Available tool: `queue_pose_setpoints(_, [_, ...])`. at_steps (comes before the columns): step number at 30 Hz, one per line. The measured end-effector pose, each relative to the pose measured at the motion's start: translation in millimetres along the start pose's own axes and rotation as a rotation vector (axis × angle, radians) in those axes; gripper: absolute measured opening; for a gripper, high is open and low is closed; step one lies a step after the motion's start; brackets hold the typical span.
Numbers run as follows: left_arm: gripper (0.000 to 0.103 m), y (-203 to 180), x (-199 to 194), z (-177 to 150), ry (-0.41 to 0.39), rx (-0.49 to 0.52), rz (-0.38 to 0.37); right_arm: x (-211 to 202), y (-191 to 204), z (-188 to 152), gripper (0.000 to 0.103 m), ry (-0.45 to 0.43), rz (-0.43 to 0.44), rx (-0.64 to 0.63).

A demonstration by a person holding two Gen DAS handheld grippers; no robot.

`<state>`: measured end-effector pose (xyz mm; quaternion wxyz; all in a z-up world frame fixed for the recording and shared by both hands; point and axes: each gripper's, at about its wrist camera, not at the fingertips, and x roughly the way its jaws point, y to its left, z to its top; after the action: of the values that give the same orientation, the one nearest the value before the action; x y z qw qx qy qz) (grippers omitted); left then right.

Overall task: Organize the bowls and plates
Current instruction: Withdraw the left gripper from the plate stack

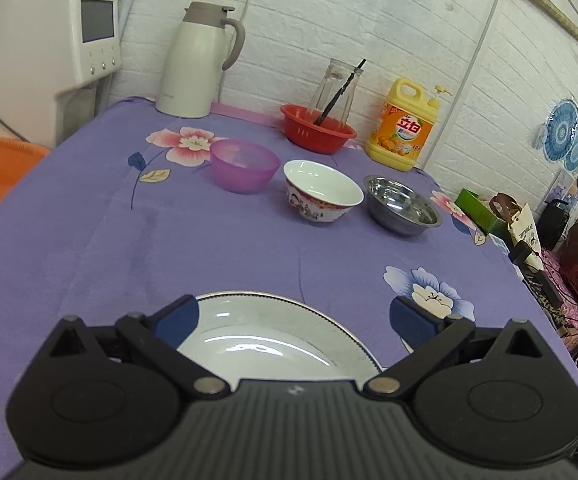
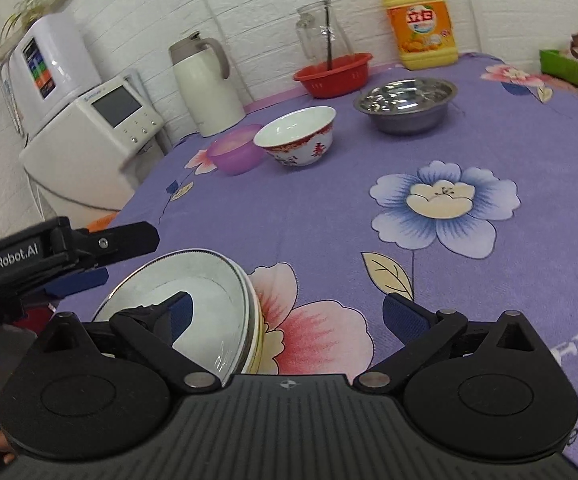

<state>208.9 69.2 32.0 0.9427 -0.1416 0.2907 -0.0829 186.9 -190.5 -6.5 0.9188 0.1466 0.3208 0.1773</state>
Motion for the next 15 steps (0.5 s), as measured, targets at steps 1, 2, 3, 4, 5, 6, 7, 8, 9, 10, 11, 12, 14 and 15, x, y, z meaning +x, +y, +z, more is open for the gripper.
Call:
queue_pose_setpoints(1, [0.101,-1.7,1.2,0.4,-0.002,-0.002,0.001,-2.5,-3.6,-0.2,0.103,-0.010,0.029,0.008])
queue_pose_setpoints(2, [0.101,-3.4,2.5,0.7,-0.005,-0.001,0.004,-5.0,-6.0,-0.6,0.103,-0.021,0.054,0.003])
queue_pose_setpoints(3, [0.101,-5.5,4.1,0.9,-0.007,0.001,0.009,-7.6,-7.6,-1.1,0.103,-0.034,0.059,-0.010])
queue_pose_setpoints(4, [0.101,-7.7,5.8,1.2,-0.007,0.003,0.014,-9.3,-9.2,-1.5,0.103,-0.047,0.043,-0.020])
queue_pose_setpoints(5, [0.101,-9.8,7.8,1.4,-0.007,0.006,0.019,-9.6,-10.9,-2.1,0.103,-0.052,0.028,-0.026])
queue_pose_setpoints(6, [0.101,-12.1,9.5,1.3,-0.007,0.010,0.020,-8.5,-14.6,-2.2,0.103,-0.050,0.017,-0.026])
queue_pose_setpoints(7, [0.101,-14.0,11.1,1.5,-0.005,0.014,0.020,-6.5,-19.9,-1.9,0.103,-0.043,0.011,-0.016])
queue_pose_setpoints(8, [0.101,-15.8,13.3,1.5,-0.002,0.017,0.020,-4.2,-25.4,-2.0,0.103,-0.034,0.002,0.000])
queue_pose_setpoints(9, [0.101,-17.3,15.3,1.8,0.001,0.020,0.018,-2.5,-29.9,-2.4,0.103,-0.026,-0.006,0.015])
queue_pose_setpoints(10, [0.101,-18.7,17.4,2.0,0.005,0.022,0.016,-1.1,-36.5,-2.4,0.103,-0.018,-0.013,0.032])
queue_pose_setpoints(11, [0.101,-20.4,20.0,2.1,0.010,0.023,0.016,0.2,-40.3,-2.3,0.103,-0.012,-0.021,0.040])
queue_pose_setpoints(12, [0.101,-22.0,22.2,2.4,0.014,0.024,0.016,1.1,-43.9,-1.8,0.103,-0.009,-0.029,0.047])
queue_pose_setpoints(14, [0.101,-24.7,27.8,3.0,0.022,0.026,0.013,1.1,-52.4,-1.0,0.103,-0.007,-0.031,0.060])
queue_pose_setpoints(15, [0.101,-26.4,30.7,3.3,0.027,0.026,0.010,1.7,-55.9,-0.6,0.103,-0.005,-0.030,0.067])
